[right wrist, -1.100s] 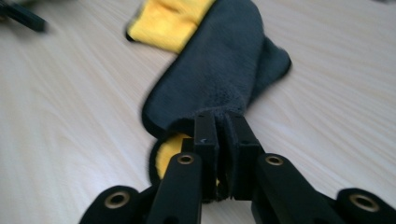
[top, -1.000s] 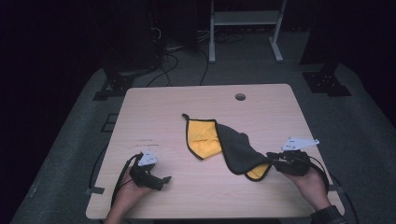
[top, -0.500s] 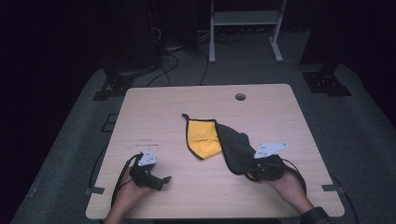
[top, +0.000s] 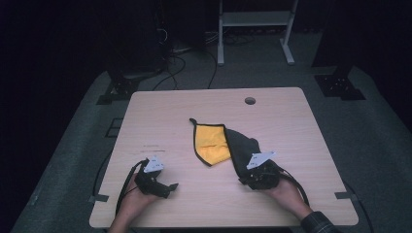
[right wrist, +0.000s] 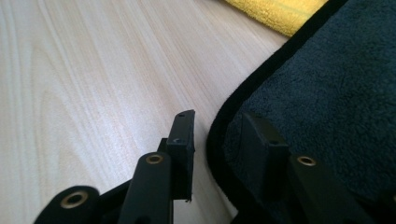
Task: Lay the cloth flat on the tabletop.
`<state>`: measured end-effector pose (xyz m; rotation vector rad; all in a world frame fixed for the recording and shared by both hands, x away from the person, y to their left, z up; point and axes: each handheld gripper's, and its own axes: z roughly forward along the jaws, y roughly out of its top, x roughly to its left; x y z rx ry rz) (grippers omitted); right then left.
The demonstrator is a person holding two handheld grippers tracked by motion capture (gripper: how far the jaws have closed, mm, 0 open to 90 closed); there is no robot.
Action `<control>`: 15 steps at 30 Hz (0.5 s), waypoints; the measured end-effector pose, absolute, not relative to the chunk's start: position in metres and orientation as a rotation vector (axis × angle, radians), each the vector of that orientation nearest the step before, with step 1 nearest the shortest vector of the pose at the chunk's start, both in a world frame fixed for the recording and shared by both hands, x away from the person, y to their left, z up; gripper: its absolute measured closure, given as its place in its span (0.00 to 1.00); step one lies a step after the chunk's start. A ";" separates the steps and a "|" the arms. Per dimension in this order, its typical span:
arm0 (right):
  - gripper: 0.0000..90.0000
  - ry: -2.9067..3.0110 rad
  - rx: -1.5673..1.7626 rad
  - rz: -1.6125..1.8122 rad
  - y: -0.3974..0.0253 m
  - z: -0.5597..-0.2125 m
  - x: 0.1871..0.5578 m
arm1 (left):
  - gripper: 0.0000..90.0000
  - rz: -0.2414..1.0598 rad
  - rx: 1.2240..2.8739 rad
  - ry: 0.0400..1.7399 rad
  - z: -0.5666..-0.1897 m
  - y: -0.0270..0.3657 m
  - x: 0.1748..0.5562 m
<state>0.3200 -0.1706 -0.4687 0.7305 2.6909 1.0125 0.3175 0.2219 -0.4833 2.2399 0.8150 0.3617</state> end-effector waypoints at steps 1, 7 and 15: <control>0.75 2.689 0.725 1.010 -0.170 -0.469 0.321 | 0.00 0.362 2.240 0.815 -0.483 0.222 0.317; 0.88 2.648 0.728 0.996 -0.171 -0.470 0.319 | 0.00 0.362 2.240 0.815 -0.483 0.222 0.317; 0.93 2.617 0.724 1.020 -0.175 -0.460 0.318 | 0.00 0.361 2.241 0.812 -0.483 0.222 0.318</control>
